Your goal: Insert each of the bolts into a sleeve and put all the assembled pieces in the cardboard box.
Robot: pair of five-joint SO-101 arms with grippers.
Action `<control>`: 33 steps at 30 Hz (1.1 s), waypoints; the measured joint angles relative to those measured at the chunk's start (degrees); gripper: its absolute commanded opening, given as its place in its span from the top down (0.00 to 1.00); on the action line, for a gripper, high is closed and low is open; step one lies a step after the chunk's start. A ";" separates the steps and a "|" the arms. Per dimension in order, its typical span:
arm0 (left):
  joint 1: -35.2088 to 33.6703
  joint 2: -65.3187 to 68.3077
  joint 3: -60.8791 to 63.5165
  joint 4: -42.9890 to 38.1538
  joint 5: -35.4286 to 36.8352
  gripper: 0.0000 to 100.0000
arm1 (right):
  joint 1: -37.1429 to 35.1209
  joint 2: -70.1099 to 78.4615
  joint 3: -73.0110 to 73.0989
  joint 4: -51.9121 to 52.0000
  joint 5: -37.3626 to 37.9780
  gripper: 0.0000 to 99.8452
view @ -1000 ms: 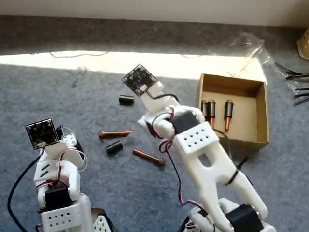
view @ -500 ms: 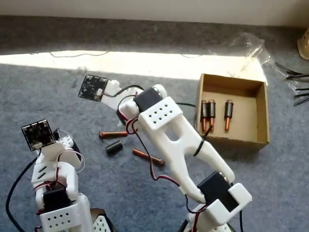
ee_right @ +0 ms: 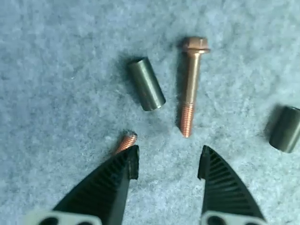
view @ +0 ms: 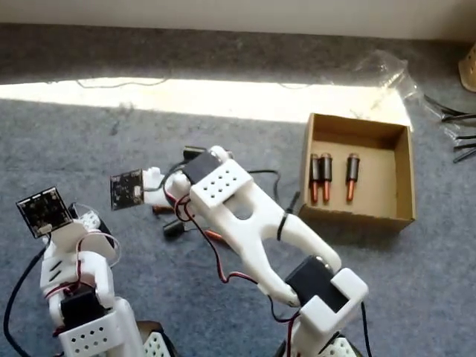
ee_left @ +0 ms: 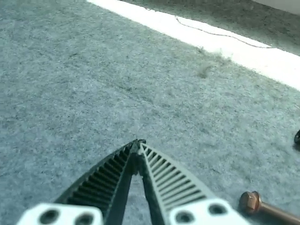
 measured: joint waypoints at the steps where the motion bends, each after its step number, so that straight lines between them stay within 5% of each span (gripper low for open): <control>1: -0.44 0.00 0.00 0.00 0.09 0.99 | 0.00 0.44 0.70 0.00 1.05 0.81; 33: -7.30 0.00 0.00 0.00 0.00 0.98 | -2.46 8.00 0.88 -10.73 3.87 0.81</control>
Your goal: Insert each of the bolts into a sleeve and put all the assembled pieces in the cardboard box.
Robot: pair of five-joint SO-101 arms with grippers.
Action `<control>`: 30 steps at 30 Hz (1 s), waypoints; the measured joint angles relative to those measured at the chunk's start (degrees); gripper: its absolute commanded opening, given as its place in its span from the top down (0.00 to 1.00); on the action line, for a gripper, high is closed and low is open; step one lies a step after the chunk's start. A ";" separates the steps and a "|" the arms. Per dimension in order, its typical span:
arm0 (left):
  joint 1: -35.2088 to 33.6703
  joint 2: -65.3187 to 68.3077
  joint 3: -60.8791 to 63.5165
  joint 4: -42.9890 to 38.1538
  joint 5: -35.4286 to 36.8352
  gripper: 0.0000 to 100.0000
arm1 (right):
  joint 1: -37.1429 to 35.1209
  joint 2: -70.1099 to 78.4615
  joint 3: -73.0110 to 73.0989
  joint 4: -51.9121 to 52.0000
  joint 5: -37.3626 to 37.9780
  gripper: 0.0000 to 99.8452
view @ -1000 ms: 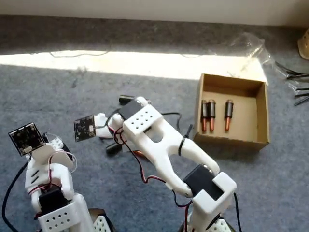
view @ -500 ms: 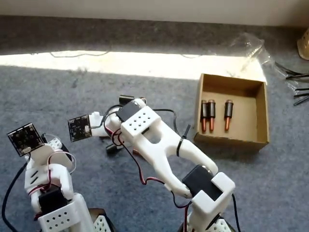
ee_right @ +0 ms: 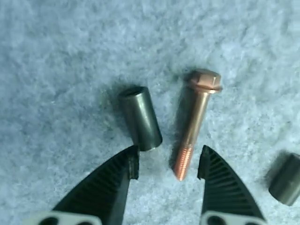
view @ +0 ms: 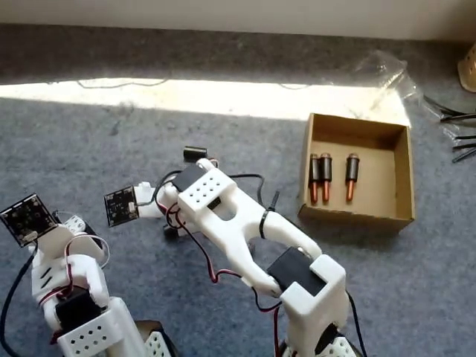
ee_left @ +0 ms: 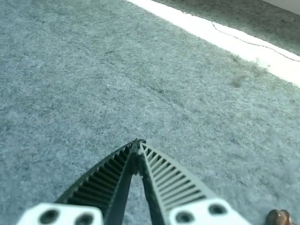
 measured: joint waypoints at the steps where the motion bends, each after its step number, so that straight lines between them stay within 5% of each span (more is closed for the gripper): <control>1: 0.00 0.00 0.00 0.00 0.09 0.98 | -0.18 0.26 0.00 0.00 0.00 0.81; 30: 0.00 0.00 0.00 0.00 0.00 0.98 | -4.40 1.76 3.34 -6.42 2.73 0.81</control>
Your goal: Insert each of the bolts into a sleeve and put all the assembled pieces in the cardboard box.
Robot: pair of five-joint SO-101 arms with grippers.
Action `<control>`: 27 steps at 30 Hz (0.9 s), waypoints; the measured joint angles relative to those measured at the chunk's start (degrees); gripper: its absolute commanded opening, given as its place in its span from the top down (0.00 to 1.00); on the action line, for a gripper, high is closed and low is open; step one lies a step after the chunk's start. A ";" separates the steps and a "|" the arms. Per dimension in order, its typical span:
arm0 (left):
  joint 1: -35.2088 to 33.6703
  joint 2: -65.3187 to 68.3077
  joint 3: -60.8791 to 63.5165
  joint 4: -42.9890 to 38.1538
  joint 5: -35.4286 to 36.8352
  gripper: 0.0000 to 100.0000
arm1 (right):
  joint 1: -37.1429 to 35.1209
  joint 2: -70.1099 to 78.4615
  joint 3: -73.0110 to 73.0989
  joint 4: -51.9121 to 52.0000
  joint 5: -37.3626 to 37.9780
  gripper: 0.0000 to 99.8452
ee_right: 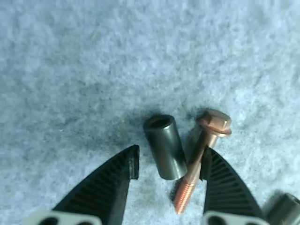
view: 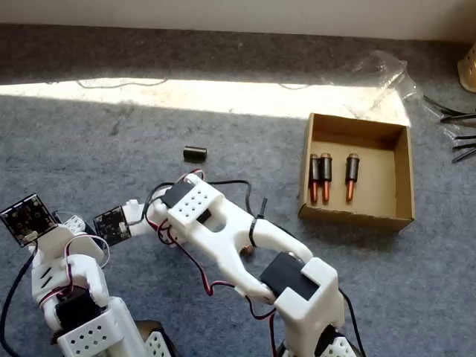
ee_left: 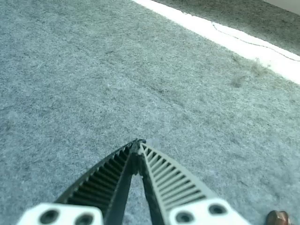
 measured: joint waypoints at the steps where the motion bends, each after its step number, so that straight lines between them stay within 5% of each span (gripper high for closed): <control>1: -0.09 0.00 0.00 0.00 0.00 0.98 | 0.00 0.00 0.26 -0.09 0.00 0.81; 27: -0.18 0.00 0.00 0.00 0.00 0.98 | -0.62 0.09 3.69 -0.18 0.00 0.90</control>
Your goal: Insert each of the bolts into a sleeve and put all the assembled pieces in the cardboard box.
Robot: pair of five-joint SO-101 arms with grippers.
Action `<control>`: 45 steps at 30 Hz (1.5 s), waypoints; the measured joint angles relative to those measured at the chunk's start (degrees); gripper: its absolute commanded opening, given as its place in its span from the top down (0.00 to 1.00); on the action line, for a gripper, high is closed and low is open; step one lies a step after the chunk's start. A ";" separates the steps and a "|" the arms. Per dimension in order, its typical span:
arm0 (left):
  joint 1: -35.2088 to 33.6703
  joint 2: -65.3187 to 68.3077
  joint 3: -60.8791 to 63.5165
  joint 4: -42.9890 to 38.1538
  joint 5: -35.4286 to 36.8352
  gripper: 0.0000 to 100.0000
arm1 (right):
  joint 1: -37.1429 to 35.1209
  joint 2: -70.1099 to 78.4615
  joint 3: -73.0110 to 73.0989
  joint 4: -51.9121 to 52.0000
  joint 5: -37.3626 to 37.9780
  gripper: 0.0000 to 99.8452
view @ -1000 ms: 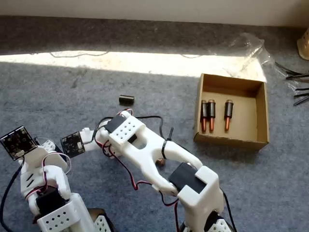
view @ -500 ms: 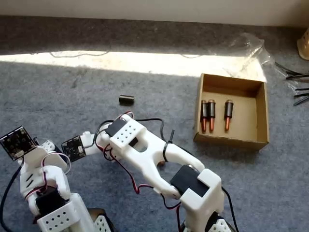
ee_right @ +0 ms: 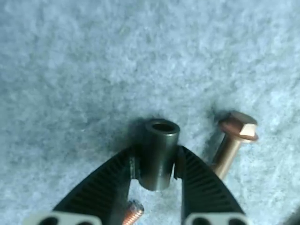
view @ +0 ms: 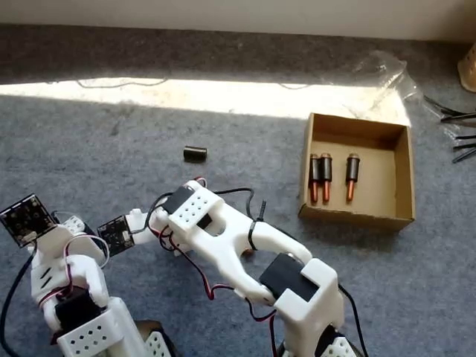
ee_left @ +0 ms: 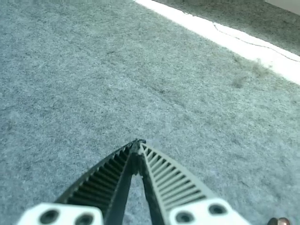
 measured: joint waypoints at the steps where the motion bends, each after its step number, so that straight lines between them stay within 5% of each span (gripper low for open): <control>1: 0.00 0.00 0.00 0.00 0.09 0.98 | 0.00 0.00 0.18 0.00 0.00 0.90; 8: 0.09 0.00 0.00 0.00 0.09 0.98 | 0.09 -0.09 0.62 0.00 -2.73 0.99; 35: 0.09 0.00 0.00 0.00 0.00 0.98 | 5.19 -9.85 2.55 5.98 -11.78 0.99; 45: 0.09 0.00 0.00 0.00 0.00 0.98 | 18.46 -23.12 2.55 7.21 -22.24 0.99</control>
